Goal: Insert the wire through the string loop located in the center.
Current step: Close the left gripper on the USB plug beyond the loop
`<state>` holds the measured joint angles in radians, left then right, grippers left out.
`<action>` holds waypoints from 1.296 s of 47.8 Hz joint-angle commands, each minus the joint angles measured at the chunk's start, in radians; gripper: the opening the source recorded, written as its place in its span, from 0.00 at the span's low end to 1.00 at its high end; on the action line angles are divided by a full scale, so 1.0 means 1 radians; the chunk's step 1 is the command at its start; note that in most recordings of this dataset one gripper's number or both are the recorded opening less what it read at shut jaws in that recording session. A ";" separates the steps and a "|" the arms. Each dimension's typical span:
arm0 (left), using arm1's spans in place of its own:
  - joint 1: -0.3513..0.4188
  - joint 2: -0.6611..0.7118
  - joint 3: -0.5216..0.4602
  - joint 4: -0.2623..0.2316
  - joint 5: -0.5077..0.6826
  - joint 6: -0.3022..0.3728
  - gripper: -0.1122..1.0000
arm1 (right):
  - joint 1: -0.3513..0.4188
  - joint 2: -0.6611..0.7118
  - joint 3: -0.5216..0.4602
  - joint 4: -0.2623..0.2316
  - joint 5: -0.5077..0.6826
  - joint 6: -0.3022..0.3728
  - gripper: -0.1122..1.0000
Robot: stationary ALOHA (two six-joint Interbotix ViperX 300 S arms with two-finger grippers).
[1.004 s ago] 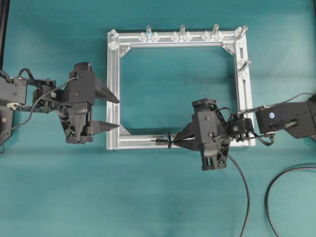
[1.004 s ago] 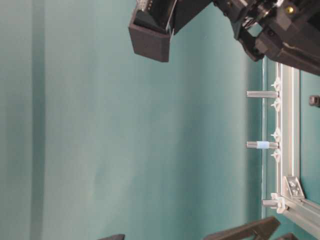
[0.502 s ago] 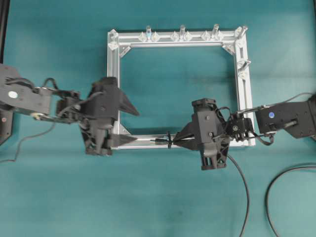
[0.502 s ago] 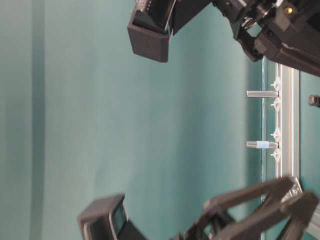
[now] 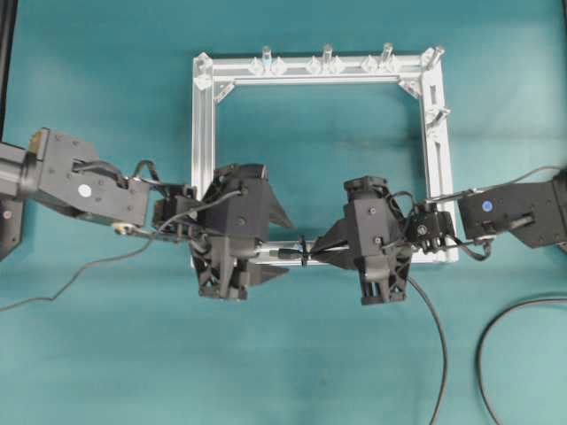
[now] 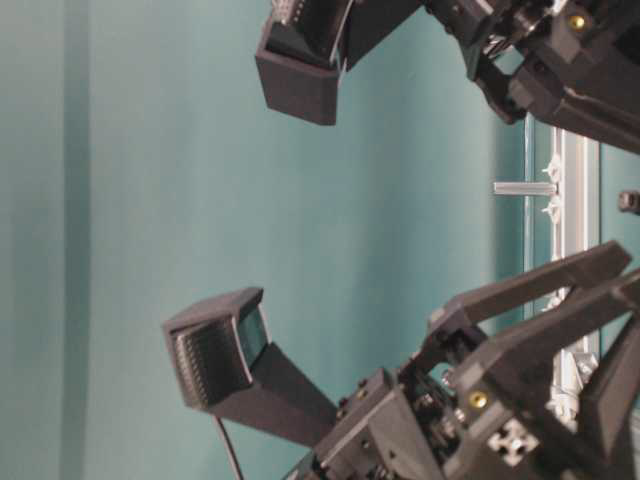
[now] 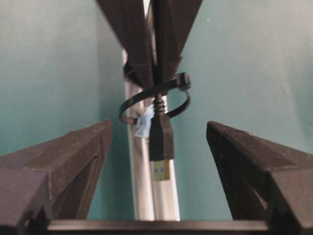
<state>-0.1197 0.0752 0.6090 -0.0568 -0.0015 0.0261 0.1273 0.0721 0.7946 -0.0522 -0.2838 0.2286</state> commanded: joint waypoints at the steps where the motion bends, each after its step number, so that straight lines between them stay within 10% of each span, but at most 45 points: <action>1: -0.006 -0.006 -0.028 0.003 -0.009 0.006 0.84 | -0.003 -0.014 -0.018 0.000 -0.008 -0.002 0.16; 62: 0.005 0.048 0.008 0.003 -0.054 0.003 0.84 | -0.002 -0.012 -0.020 0.000 -0.008 -0.002 0.16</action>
<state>-0.1181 0.1319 0.6259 -0.0568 -0.0399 0.0261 0.1258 0.0736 0.7946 -0.0522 -0.2838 0.2286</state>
